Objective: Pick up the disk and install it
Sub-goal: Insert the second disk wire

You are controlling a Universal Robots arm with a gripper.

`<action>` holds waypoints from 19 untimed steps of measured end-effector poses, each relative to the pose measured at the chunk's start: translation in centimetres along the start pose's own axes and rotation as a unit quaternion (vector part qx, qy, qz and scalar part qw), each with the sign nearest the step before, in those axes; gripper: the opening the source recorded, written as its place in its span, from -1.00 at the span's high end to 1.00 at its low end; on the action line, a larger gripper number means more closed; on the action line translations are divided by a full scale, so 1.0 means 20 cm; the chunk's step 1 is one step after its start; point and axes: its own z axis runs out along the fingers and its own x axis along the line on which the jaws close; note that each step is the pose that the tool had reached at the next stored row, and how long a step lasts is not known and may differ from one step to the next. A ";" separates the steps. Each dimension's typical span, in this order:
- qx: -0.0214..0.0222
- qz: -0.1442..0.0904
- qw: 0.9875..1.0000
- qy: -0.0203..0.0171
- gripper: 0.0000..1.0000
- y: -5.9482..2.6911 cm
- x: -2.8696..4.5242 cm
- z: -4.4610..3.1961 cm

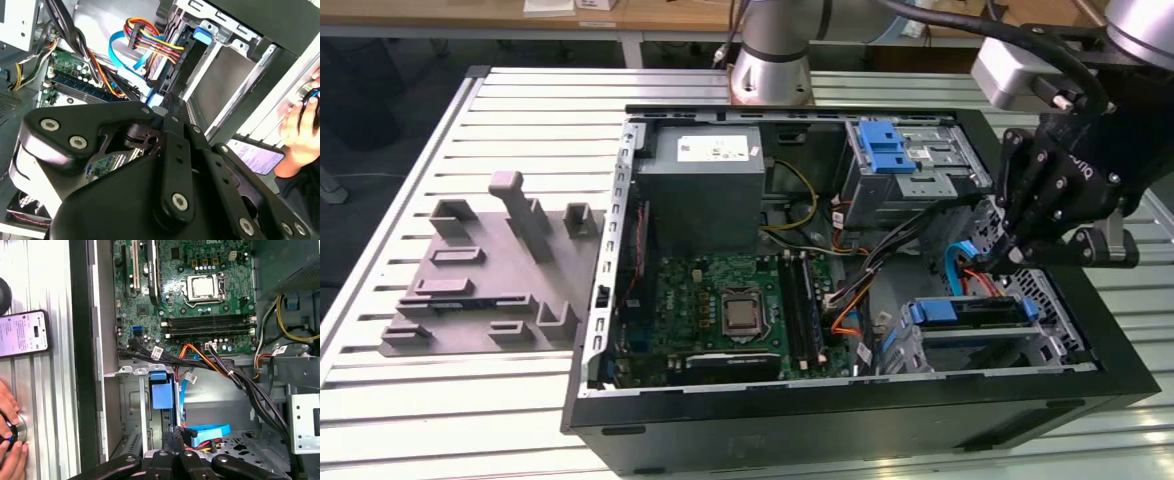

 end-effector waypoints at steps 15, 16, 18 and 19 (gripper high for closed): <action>0.000 -0.005 1.000 0.002 0.51 0.017 -0.068 0.007; 0.000 -0.006 1.000 0.002 0.51 0.017 -0.068 0.010; 0.000 -0.006 1.000 0.002 0.51 0.017 -0.069 0.018; 0.000 -0.006 1.000 0.002 0.51 0.017 -0.069 0.023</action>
